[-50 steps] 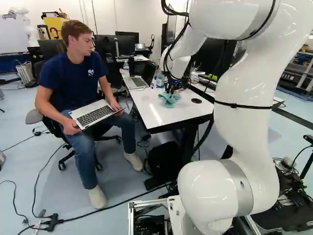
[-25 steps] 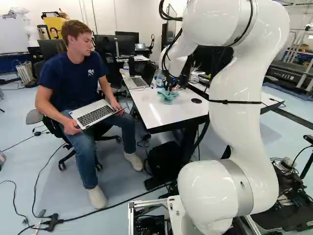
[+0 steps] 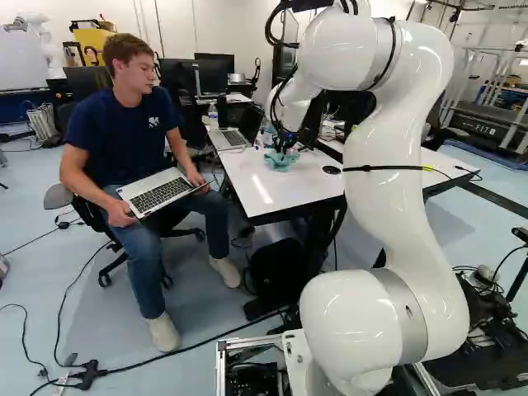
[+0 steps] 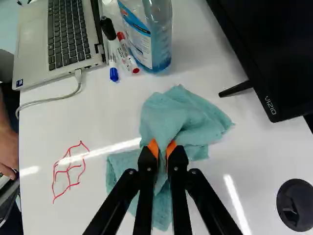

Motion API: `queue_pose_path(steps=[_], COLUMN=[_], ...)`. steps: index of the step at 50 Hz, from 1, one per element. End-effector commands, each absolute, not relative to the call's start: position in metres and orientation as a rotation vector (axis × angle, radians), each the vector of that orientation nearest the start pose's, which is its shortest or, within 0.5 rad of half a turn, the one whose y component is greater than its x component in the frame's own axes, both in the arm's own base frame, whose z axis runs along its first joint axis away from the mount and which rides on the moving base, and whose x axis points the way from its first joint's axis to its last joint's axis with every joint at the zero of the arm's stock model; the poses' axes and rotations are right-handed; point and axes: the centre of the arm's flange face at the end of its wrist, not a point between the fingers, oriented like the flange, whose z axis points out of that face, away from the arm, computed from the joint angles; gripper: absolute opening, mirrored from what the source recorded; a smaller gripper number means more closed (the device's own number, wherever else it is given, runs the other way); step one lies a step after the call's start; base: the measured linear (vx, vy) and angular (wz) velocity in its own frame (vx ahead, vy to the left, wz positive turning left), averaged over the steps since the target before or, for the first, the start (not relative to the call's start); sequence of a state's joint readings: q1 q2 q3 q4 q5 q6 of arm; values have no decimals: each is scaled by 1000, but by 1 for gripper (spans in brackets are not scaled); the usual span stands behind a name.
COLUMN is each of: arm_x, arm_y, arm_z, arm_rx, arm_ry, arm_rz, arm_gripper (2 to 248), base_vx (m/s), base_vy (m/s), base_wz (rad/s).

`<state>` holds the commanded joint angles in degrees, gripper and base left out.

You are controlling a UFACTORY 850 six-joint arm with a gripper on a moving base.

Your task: Clean the table with the green towel

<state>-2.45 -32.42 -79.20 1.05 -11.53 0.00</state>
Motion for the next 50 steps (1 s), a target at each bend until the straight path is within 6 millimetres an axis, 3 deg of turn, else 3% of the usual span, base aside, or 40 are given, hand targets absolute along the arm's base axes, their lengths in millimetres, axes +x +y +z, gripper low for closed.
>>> queue_pose_path(steps=[11, 29, 50], arm_x=[677, 678, 680], arm_y=[-29, -30, -55], arm_z=[425, 423, 422], arm_rx=[-3004, -3006, -3013], arm_ry=[90, 91, 149], arm_rz=[-928, -924, -932], arm_gripper=[39, 39, 39], base_vx=[0, 0, 0], base_vy=[0, 0, 0], base_wz=[0, 0, 0])
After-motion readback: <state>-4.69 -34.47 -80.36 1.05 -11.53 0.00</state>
